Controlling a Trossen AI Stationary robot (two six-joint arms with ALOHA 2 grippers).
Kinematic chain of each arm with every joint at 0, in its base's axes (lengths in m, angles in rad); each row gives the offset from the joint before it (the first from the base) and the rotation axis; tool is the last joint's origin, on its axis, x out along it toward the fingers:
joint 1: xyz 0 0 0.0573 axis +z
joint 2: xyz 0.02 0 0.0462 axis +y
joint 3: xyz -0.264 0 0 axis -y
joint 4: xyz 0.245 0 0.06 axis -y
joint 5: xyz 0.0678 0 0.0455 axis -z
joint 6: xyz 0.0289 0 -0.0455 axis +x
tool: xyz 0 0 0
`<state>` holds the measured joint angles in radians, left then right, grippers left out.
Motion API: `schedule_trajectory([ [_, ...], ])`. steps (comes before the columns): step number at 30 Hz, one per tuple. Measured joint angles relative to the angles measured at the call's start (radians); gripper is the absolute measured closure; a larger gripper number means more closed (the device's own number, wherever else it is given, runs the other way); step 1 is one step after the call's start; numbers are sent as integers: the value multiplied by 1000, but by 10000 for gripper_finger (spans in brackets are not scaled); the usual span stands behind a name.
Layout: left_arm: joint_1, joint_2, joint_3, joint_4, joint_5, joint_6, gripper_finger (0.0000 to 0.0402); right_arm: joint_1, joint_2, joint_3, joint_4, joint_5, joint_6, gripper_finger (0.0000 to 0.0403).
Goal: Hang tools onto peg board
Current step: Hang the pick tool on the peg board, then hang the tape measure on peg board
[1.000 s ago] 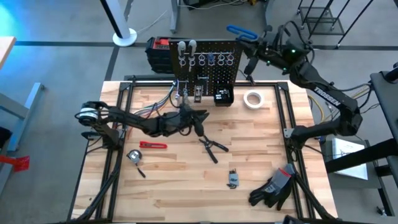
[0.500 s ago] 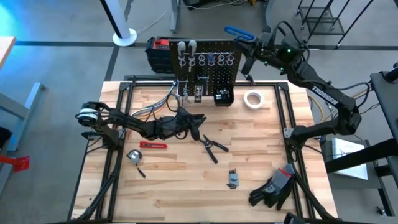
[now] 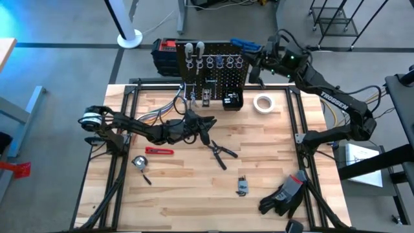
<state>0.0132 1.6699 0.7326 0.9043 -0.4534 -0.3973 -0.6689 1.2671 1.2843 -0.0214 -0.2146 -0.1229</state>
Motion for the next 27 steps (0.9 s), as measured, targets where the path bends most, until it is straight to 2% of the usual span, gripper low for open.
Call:
schedule_trajectory([
  [4,0,0,0,-2,0,0,318,0,0,-13,-4,0,22,387],
  [12,0,0,0,-3,0,0,318,0,-15,-16,-4,-2,46,297],
  [16,0,0,-1,-6,0,-4,318,0,-28,-16,-6,-2,46,265],
  [23,-5,0,-1,-7,0,-2,318,1,-103,-16,-38,-7,54,236],
  [27,-28,-5,-7,-8,0,73,318,5,-195,-22,-129,-68,66,232],
])
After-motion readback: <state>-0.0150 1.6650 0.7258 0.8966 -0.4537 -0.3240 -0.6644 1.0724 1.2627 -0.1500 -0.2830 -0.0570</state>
